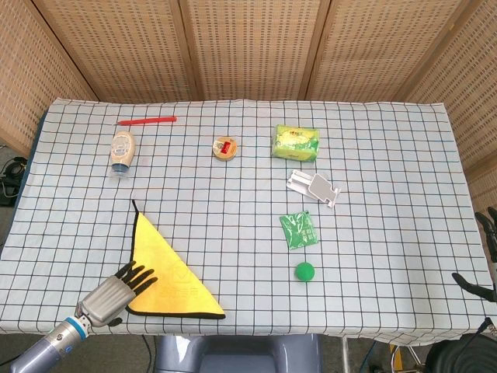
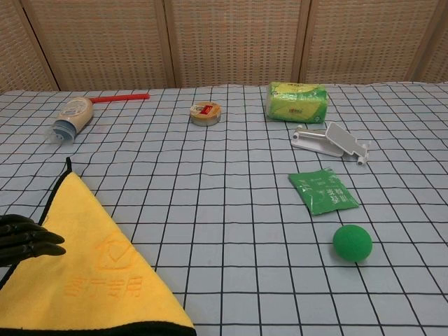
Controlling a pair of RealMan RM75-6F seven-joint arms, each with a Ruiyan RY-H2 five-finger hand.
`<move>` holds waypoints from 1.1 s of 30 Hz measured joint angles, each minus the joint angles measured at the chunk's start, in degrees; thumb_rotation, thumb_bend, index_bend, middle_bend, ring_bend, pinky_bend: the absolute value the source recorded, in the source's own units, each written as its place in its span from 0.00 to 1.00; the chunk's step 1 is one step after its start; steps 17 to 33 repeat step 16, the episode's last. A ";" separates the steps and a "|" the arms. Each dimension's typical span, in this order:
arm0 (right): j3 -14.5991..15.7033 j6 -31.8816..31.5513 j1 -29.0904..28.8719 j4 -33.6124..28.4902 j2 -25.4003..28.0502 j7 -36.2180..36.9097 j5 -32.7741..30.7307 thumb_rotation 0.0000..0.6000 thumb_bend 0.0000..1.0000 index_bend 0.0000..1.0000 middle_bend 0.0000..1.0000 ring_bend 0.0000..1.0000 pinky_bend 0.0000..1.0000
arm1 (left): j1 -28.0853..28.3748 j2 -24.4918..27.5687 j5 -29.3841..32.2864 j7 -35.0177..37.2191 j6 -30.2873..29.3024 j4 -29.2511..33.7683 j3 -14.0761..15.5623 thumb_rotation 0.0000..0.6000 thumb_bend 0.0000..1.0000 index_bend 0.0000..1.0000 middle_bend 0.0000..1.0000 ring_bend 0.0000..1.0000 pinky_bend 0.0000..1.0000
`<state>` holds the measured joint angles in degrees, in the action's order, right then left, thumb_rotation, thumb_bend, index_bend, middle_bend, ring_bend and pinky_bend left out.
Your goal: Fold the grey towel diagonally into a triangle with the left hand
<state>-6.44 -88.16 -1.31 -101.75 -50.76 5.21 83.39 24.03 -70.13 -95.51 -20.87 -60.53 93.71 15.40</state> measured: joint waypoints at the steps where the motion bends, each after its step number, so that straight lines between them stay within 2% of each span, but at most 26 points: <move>1: 0.01 -0.06 0.02 -0.05 0.02 0.03 0.07 1.00 0.00 0.04 0.00 0.00 0.00 | -0.17 0.28 -0.25 0.16 -0.57 0.10 0.00 1.00 0.03 0.00 0.00 0.00 0.00; 8: 0.09 -0.58 0.25 -0.25 0.23 0.42 0.54 1.00 0.00 0.04 0.00 0.00 0.00 | -1.76 3.06 -2.15 2.50 -6.77 1.98 -0.81 1.00 0.03 0.00 0.00 0.00 0.00; 16: 0.41 -1.10 0.46 -0.46 0.34 0.57 1.61 1.00 0.00 0.04 0.00 0.00 0.00 | -7.16 5.96 -0.14 5.57 -21.04 5.91 -5.46 1.00 0.03 0.00 0.00 0.00 0.00; 33: 0.41 -1.10 0.46 -0.46 0.34 0.57 1.61 1.00 0.00 0.04 0.00 0.00 0.00 | -7.16 5.96 -0.14 5.57 -21.04 5.91 -5.46 1.00 0.03 0.00 0.00 0.00 0.00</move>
